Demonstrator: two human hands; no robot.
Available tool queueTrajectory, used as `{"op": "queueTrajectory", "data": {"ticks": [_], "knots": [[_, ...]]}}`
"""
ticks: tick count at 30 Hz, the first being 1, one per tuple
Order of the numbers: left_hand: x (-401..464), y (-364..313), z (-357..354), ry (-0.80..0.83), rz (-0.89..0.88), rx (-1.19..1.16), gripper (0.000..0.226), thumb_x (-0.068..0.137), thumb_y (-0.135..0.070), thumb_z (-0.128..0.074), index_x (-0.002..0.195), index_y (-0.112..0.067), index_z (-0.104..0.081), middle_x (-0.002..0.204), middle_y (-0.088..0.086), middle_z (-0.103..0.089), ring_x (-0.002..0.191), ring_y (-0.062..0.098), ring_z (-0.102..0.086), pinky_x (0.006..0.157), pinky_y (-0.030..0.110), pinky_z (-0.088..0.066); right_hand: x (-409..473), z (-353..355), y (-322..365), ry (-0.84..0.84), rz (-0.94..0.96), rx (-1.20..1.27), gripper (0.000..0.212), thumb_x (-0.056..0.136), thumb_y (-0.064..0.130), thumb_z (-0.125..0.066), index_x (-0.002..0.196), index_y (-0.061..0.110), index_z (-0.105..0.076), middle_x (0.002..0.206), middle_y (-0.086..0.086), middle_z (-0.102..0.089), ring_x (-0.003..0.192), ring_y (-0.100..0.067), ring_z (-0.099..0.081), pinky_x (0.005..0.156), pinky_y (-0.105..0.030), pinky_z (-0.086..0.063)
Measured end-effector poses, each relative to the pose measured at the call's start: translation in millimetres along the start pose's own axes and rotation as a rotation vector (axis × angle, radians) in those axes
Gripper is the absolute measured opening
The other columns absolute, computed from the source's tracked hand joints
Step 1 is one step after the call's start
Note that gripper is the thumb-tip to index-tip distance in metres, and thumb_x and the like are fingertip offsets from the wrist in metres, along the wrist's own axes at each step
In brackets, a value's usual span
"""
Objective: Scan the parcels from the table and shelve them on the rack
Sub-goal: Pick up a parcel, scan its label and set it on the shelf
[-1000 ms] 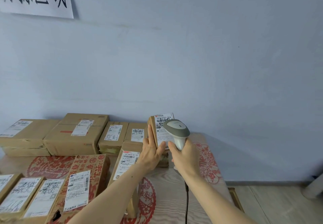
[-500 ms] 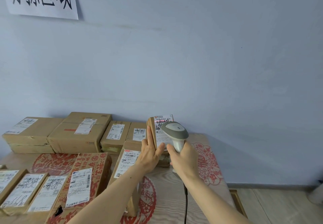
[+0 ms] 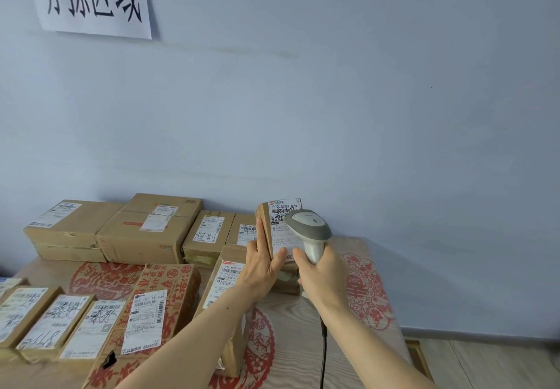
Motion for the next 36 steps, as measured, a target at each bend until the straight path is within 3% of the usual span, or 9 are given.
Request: {"op": "queueTrajectory", "data": {"ticks": [4,7,10,15,19,24,27,30,36], "knots": [[-8,-7,18,-0.065,0.000,0.014,0.115,0.074,-0.093,-0.015,0.155,-0.022,0.027,0.151,-0.018,-0.005,0.109,-0.004,-0.016,0.107,0.031,-0.022,1,-3,12,0.005,0.042,-0.010,0.022,0.086,0.038,-0.071,0.079,0.022,-0.057,0.068,0.003,-0.067,0.061,-0.017,-0.069,0.060,-0.043,-0.061],[-17,-9,41,-0.128,0.030,0.041,0.111,0.078,-0.088,-0.019,0.154,-0.023,0.028,0.147,-0.027,0.000,0.120,0.000,-0.019,0.100,0.024,-0.015,1,-13,22,0.033,0.062,0.041,0.020,0.084,0.039,-0.071,0.085,0.024,-0.058,0.069,0.005,-0.067,0.062,-0.018,-0.070,0.062,-0.043,-0.061],[-31,-2,65,-0.173,0.052,0.064,0.112,0.074,-0.094,-0.014,0.152,-0.029,0.032,0.159,-0.020,0.010,0.131,0.006,-0.015,0.106,0.033,-0.017,-1,-29,35,0.062,0.093,0.082,0.024,0.079,0.047,-0.070,0.080,0.028,-0.056,0.067,0.005,-0.068,0.063,-0.019,-0.070,0.064,-0.042,-0.060],[-69,12,123,-0.337,0.126,0.120,0.116,0.070,-0.097,-0.011,0.153,-0.027,0.030,0.160,-0.016,-0.003,0.116,0.005,-0.018,0.101,0.033,-0.020,-14,-64,75,0.182,0.176,0.172,0.019,0.082,0.030,-0.078,0.090,0.019,-0.065,0.076,0.000,-0.072,0.072,-0.022,-0.071,0.066,-0.031,-0.056],[-110,23,178,-0.475,0.219,0.133,0.105,0.084,-0.083,-0.027,0.157,-0.024,0.022,0.165,-0.009,0.000,0.119,0.009,-0.024,0.100,0.034,-0.024,-39,-101,110,0.295,0.235,0.223,0.026,0.082,0.036,-0.078,0.096,0.020,-0.064,0.081,0.002,-0.073,0.073,-0.020,-0.072,0.071,-0.041,-0.061],[-163,29,248,-0.610,0.221,0.191,0.106,0.079,-0.084,-0.020,0.154,-0.027,0.027,0.146,-0.041,0.011,0.114,0.004,-0.022,0.100,0.030,-0.014,-85,-143,162,0.415,0.285,0.316,0.025,0.084,0.030,-0.079,0.100,0.017,-0.066,0.084,0.001,-0.073,0.073,-0.018,-0.072,0.072,-0.040,-0.062],[-196,44,291,-0.657,0.234,0.224,0.091,0.085,-0.077,-0.022,0.146,-0.042,0.036,0.161,-0.022,-0.002,0.134,0.009,-0.017,0.107,0.033,-0.012,-115,-169,198,0.459,0.324,0.351,0.017,0.084,0.029,-0.078,0.089,0.026,-0.062,0.076,0.001,-0.072,0.063,-0.019,-0.071,0.065,-0.040,-0.062],[-233,59,340,-0.710,0.265,0.262,0.101,0.081,-0.084,-0.020,0.150,-0.032,0.033,0.156,-0.014,-0.015,0.117,0.003,-0.019,0.094,0.020,-0.010,-150,-202,234,0.505,0.352,0.358,0.022,0.082,0.033,-0.078,0.086,0.031,-0.057,0.080,0.002,-0.072,0.068,-0.020,-0.072,0.067,-0.044,-0.062],[-320,81,443,-0.797,0.310,0.298,0.096,0.082,-0.075,-0.024,0.149,-0.036,0.033,0.158,-0.002,-0.019,0.121,-0.001,-0.017,0.103,0.036,-0.019,-236,-274,307,0.599,0.436,0.345,0.022,0.083,0.030,-0.077,0.092,0.020,-0.061,0.080,0.000,-0.072,0.070,-0.019,-0.071,0.072,-0.042,-0.062]]}}
Point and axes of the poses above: each hand's wrist, its own x-axis towards the middle knuckle, its own z-axis out of the back of the hand, y = z × x, the point moved 8 cm from there along x, towards the middle knuckle
